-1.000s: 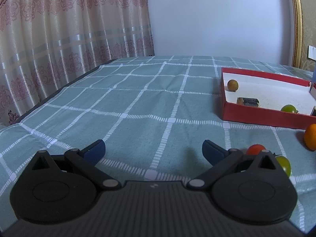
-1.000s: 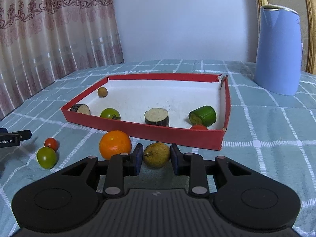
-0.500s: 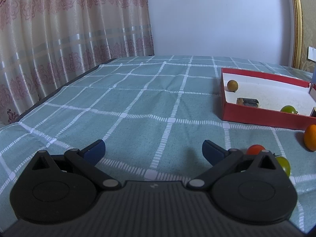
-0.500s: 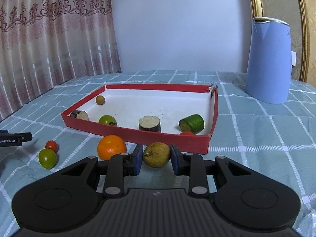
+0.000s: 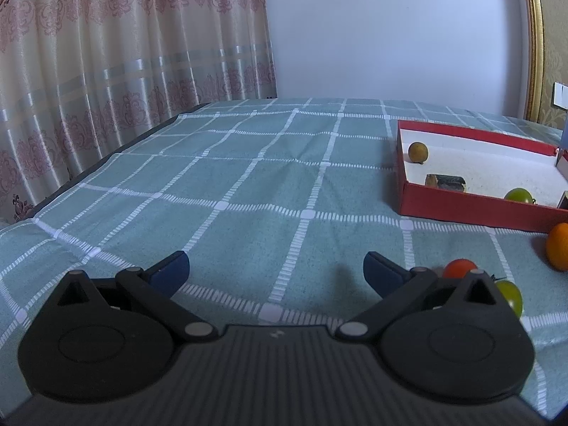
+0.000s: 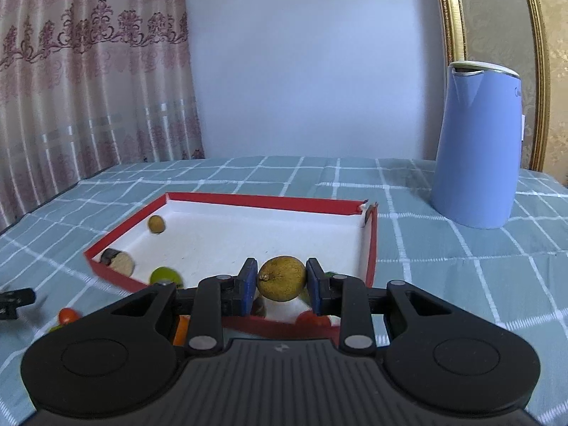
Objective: Organize fruits
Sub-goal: 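Lower the pear into the tray and open the right gripper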
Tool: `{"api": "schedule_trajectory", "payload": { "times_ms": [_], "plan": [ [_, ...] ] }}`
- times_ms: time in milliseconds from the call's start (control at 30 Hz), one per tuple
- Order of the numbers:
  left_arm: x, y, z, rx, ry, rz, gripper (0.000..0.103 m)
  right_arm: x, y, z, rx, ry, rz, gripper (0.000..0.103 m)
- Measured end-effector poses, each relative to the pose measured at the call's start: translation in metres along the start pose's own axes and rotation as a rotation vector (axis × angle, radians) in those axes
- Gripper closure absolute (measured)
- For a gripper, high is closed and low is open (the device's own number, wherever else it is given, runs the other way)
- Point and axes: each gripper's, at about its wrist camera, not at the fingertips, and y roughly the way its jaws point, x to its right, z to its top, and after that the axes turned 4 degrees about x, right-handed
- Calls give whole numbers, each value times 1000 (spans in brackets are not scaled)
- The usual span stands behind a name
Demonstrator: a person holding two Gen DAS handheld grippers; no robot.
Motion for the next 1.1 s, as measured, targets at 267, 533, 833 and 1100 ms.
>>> {"api": "schedule_trajectory", "payload": {
  "times_ms": [267, 533, 833, 1100],
  "plan": [
    [0, 0, 0, -2, 0, -1, 0, 6, 18, -3, -14, 9, -35, 74],
    [0, 1, 0, -3, 1, -1, 0, 10, 29, -7, -17, 30, -55, 74],
    [0, 1, 0, -5, 3, 1, 0, 12, 30, -9, -9, 37, -60, 74],
    [-1, 1, -1, -4, 2, 3, 0, 19, 12, -9, 14, 86, -48, 74]
  ]
}}
